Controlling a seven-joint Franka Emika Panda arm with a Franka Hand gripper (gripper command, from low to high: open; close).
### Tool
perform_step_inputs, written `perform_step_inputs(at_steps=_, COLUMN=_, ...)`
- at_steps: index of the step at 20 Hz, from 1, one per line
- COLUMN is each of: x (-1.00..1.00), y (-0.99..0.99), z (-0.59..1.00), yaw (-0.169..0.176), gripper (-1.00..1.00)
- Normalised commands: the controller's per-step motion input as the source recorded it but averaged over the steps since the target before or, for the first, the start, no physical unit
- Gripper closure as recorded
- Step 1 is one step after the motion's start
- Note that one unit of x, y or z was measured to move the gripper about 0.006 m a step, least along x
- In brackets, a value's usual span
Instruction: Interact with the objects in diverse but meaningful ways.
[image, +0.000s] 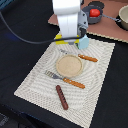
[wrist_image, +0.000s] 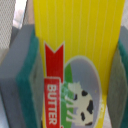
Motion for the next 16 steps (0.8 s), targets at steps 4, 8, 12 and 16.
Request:
perform_step_inputs(at_steps=4, x=0.43, y=-0.04, z=-0.26, yaw=-0.016, gripper=1.00)
perform_step_inputs(at_steps=8, x=0.15, y=-0.02, z=-0.29, yaw=-0.007, gripper=1.00)
perform_step_inputs(at_steps=12, x=0.13, y=0.00, z=-0.23, yaw=-0.008, gripper=1.00)
perform_step_inputs(at_steps=16, x=0.37, y=0.00, z=-0.13, yaw=-0.013, gripper=1.00)
